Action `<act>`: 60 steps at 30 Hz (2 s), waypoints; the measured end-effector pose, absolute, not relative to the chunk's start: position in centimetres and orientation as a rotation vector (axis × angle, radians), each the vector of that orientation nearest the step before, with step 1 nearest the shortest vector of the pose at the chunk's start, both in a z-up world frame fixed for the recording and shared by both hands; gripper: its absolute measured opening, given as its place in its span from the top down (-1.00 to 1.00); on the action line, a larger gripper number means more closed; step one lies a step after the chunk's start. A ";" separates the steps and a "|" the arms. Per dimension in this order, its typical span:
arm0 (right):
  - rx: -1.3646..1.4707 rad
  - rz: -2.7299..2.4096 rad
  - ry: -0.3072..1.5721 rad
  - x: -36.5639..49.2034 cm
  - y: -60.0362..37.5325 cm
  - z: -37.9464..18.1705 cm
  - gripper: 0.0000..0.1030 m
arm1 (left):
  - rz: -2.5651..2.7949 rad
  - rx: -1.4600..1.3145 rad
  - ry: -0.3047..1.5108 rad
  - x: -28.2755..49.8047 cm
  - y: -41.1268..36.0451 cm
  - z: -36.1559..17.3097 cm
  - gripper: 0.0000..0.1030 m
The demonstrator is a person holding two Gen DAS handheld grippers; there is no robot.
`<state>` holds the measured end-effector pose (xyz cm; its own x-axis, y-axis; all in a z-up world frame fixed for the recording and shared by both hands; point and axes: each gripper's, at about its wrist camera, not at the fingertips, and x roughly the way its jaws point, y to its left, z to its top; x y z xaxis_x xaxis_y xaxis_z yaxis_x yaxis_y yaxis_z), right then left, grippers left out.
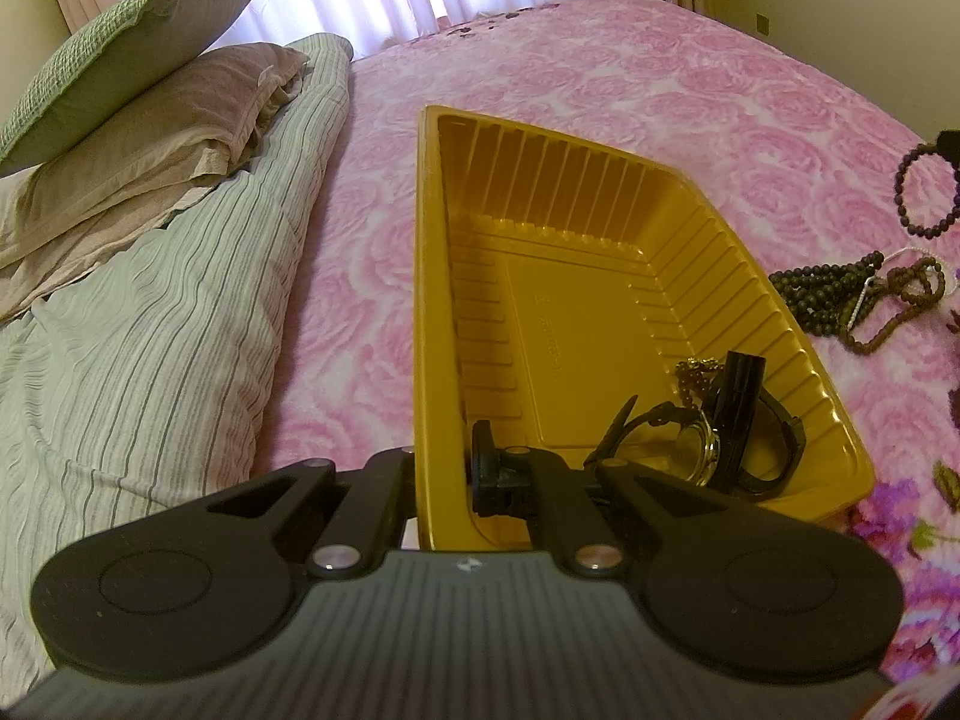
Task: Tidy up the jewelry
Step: 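Grasp a dark bead bracelet with the right gripper and drop it into the tray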
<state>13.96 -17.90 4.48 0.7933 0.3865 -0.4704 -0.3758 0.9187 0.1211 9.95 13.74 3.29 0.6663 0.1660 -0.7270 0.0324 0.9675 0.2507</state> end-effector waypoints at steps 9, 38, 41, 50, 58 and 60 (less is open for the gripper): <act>0.003 0.535 0.514 14.4 -13.2 4.9 0.88 | 0.073 0.251 0.838 9.9 13.7 3.3 0.94; -0.100 0.805 0.617 15.7 -2.1 2.7 0.88 | 0.059 0.256 0.832 9.9 13.9 3.2 0.94; -0.111 0.807 0.635 15.8 -1.8 2.0 0.88 | 0.058 0.257 0.834 10.0 13.8 3.2 0.94; -0.119 0.836 0.674 16.3 -1.1 1.1 0.87 | 0.056 0.268 0.851 10.1 13.8 3.2 0.94; -0.035 0.782 0.626 15.6 -4.2 1.4 -0.18 | 0.057 0.275 0.855 10.2 13.7 3.3 0.94; -0.006 0.742 0.623 15.4 -5.9 1.3 -0.18 | 0.058 0.275 0.855 10.2 13.7 3.3 0.94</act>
<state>15.41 -5.93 1.35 0.5663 0.6295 -0.5320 -0.6327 0.7457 0.2088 10.23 13.66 3.26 0.6568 0.1602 -0.7369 0.0594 0.9631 0.2624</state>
